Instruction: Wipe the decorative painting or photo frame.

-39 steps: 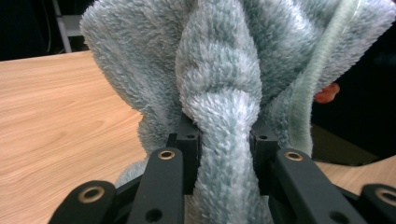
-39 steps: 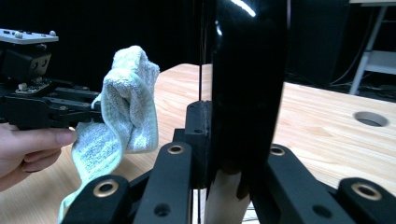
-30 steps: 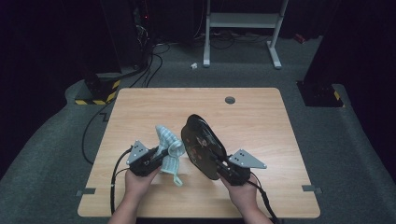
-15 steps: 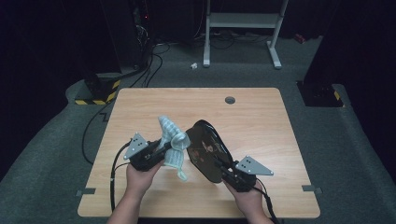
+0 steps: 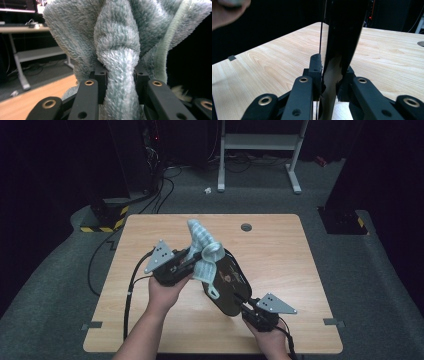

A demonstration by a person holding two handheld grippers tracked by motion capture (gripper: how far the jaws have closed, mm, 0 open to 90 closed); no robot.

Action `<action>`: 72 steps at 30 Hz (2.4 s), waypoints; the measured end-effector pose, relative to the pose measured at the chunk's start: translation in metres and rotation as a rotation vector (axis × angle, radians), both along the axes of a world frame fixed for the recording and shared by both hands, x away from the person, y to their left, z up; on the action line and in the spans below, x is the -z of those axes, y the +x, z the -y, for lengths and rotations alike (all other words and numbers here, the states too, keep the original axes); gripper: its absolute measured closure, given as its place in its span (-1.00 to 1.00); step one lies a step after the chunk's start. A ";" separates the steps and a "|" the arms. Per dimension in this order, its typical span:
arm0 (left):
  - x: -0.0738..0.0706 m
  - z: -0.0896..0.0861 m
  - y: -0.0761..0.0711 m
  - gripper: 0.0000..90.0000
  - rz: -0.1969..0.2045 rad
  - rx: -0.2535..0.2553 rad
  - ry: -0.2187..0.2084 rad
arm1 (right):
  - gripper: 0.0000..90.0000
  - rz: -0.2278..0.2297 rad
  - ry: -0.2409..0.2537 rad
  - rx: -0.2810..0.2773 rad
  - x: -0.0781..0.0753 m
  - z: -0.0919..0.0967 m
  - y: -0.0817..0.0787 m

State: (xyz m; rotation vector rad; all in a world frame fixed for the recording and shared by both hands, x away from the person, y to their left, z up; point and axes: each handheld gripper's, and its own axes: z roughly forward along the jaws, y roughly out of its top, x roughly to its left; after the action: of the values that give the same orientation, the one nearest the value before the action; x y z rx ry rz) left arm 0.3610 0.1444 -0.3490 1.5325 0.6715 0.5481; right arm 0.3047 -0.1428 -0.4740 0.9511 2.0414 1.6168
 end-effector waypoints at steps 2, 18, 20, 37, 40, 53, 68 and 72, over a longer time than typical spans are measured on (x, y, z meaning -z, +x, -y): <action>-0.008 0.006 0.003 0.60 0.012 0.008 -0.005 | 0.72 0.006 0.001 -0.006 0.000 0.000 0.001; 0.001 0.036 0.034 0.62 -0.022 -0.001 0.062 | 0.72 0.010 -0.009 -0.025 0.000 -0.002 0.004; 0.011 0.029 0.040 0.62 -0.046 -0.017 0.048 | 0.72 0.007 -0.010 -0.022 0.000 -0.002 0.004; 0.068 0.001 0.058 0.64 -0.187 -0.087 0.067 | 0.72 0.007 -0.008 -0.020 0.001 -0.002 0.004; 0.051 0.006 0.051 0.64 -0.142 -0.068 0.052 | 0.72 0.007 -0.009 -0.021 0.001 -0.002 0.004; 0.005 0.040 0.021 0.64 0.022 0.004 0.066 | 0.72 0.007 -0.016 -0.017 0.001 -0.002 0.004; 0.064 0.006 0.056 0.65 -0.168 -0.070 0.088 | 0.72 0.006 -0.017 -0.017 0.002 0.000 0.004; 0.074 -0.006 0.059 0.64 -0.204 -0.090 0.075 | 0.72 0.001 -0.018 -0.022 0.000 -0.002 0.005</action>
State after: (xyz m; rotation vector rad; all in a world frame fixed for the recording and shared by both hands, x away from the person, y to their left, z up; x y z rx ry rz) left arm 0.4204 0.1502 -0.4232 1.6490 0.8882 0.4930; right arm 0.3092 -0.1405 -0.4744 0.9251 2.0697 1.6066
